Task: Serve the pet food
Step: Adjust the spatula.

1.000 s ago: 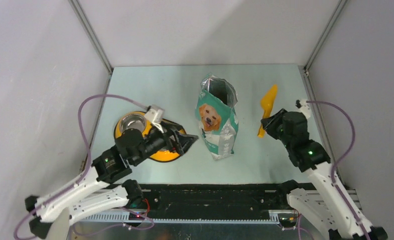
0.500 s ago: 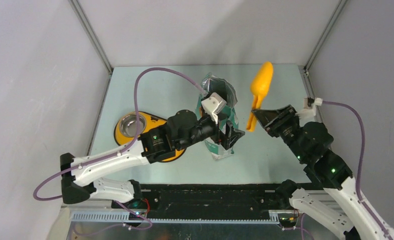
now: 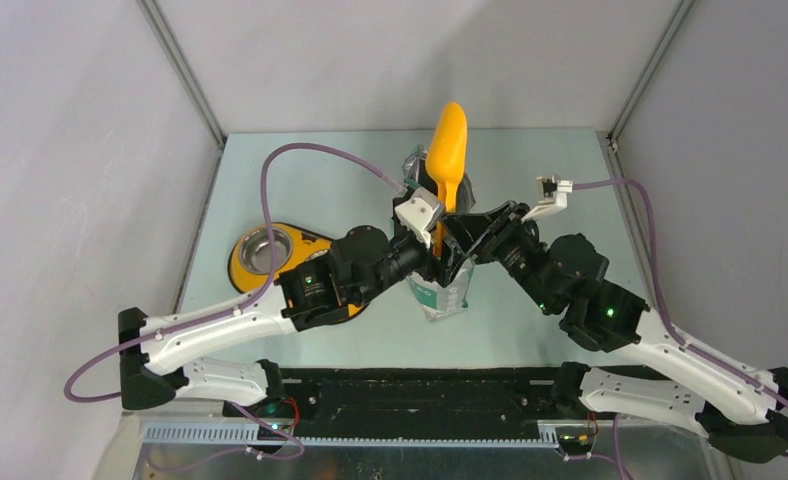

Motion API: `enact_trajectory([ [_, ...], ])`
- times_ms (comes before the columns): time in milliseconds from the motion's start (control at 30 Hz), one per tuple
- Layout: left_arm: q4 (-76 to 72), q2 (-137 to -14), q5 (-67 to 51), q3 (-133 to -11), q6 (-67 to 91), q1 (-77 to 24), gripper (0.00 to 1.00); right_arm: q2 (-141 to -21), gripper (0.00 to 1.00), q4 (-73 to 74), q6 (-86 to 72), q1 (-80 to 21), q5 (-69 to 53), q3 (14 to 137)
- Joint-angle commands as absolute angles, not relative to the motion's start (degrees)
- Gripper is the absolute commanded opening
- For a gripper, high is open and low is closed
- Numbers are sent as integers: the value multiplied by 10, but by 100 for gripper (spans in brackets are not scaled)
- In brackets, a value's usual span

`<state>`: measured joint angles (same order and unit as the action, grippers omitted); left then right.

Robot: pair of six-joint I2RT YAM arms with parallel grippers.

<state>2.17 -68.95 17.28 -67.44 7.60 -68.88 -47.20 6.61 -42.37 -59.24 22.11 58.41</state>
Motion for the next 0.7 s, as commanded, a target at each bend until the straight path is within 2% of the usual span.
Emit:
enact_trajectory([
  [0, 25, -692, 239, -695, 75, -691, 63, -476, 0, -33, -360, -655, 341, 607],
  [33, 29, -690, 246, -694, 77, -691, 54, -474, 0, -36, -352, -660, 349, 607],
  [100, 31, -685, 251, -689, 79, -691, 16, -472, 0, -32, -350, -668, 361, 607],
  [167, 29, -676, 251, -681, 82, -691, 2, -469, 0, -19, -354, -669, 364, 607],
  [200, 27, -667, 250, -671, 83, -691, 1, -465, 0, -8, -354, -669, 363, 607],
  [267, 24, -647, 244, -658, 90, -691, 0, -457, 9, 23, -347, -667, 347, 607],
  [300, 26, -640, 229, -655, 94, -690, 0, -453, 22, 29, -327, -663, 338, 607],
  [333, 27, -625, 220, -648, 105, -690, 0, -446, 29, 43, -313, -660, 313, 606],
  [367, 33, -617, 200, -646, 111, -690, 0, -441, 47, 59, -277, -652, 280, 607],
  [400, 38, -601, 180, -641, 123, -689, 0, -431, 53, 69, -234, -648, 258, 607],
  [433, 48, -594, 171, -639, 129, -687, 0, -423, 65, 92, -217, -637, 223, 607],
  [500, 63, -572, 137, -631, 151, -680, 0, -400, 78, 116, -177, -619, 169, 607],
  [667, 128, -523, 32, -619, 224, -648, 0, -341, 97, 128, -58, -548, 33, 607],
])
